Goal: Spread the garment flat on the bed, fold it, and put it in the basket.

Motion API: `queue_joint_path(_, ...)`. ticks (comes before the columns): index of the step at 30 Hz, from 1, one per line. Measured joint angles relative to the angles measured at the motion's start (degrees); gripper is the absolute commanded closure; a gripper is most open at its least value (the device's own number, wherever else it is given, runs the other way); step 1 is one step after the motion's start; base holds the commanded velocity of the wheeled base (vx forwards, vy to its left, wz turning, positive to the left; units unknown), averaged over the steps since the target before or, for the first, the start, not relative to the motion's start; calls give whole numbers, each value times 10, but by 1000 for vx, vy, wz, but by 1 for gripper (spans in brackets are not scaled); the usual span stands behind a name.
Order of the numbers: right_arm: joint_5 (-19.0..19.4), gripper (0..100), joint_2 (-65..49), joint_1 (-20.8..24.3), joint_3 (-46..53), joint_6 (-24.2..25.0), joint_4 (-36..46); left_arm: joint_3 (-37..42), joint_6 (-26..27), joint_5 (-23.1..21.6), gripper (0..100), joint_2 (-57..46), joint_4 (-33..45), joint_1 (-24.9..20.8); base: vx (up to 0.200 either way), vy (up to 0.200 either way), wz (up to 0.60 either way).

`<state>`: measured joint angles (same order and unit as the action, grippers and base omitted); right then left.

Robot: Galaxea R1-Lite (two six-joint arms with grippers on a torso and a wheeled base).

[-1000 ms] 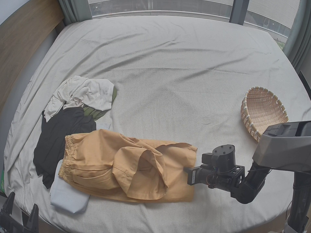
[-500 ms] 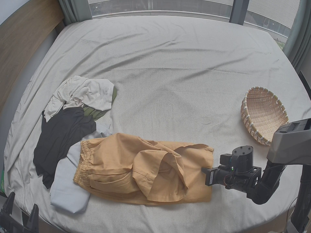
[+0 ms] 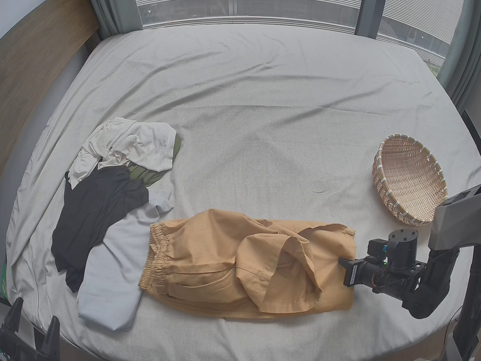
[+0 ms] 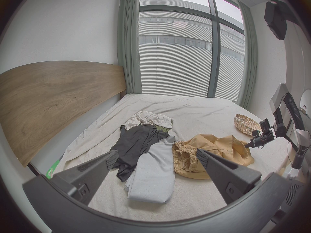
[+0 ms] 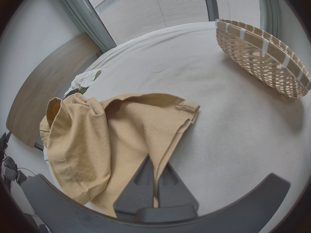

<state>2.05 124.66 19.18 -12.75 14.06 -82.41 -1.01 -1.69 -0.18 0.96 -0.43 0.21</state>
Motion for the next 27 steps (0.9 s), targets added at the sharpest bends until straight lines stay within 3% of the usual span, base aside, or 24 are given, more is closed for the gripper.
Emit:
queue_joint_path(16,22,100,1,-54,33,-21,-24,0,0,0,0,0,0,0,0,0,0)
queue_joint_path(17,22,0,2,-54,34,-21,-29,0,1,0,0,0,0,0,0,0,0)
queue_joint_path(27,18,0,-8,-53,40,-14,-58,0,4,0,0,0,0,0,0,0,0)
